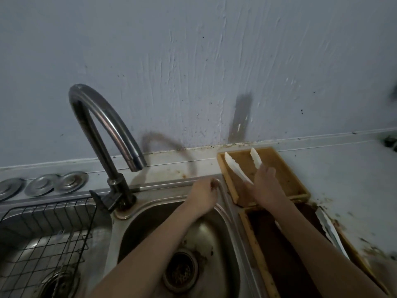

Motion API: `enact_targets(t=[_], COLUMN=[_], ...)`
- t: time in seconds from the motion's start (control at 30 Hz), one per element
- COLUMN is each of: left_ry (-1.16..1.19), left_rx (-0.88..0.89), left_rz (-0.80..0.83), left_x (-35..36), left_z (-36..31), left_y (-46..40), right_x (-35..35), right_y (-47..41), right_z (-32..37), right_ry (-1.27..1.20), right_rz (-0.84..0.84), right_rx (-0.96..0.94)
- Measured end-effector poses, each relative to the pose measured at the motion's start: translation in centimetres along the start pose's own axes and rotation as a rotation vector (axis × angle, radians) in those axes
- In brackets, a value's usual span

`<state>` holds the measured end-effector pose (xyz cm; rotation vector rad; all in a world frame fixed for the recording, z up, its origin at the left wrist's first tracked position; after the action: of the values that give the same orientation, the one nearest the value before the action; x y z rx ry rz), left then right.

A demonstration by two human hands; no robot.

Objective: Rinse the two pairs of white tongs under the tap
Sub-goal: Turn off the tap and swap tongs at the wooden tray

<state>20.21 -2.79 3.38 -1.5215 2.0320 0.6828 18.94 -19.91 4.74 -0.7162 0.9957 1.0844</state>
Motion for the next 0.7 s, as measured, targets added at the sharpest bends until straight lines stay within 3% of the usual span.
enact_targets(t=[0.27,0.37,0.57,0.7], left_ry=[-0.354,-0.502,-0.492,-0.423], left_rx=[0.213,0.247,0.225,0.164], left_rz=[0.229,0.219,0.26,0.342], left_x=[6.8,7.4,7.4,8.0], left_z=[-0.8,-0.7,-0.5,0.1], left_y=[-1.3,-1.6,-1.8,-0.5], right_x=[2.8,4.0,4.7,2.5], right_y=[-2.8,-3.6,-4.1,-2.7], right_z=[-3.2,-3.8,-4.1,-4.3], right_ry=[-0.082,-0.076,-0.106,-0.053], right_rz=[0.037,0.044,0.036,-0.103], right_rx=[0.069,0.09,0.096,0.024])
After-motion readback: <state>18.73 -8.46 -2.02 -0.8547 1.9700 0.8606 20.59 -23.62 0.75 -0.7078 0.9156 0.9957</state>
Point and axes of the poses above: each hand's wrist, its own y-axis away from the middle knuckle, its own x-axis out of the palm, z = x × y, the point moved 8 cm from there along -y, towards the middle knuckle
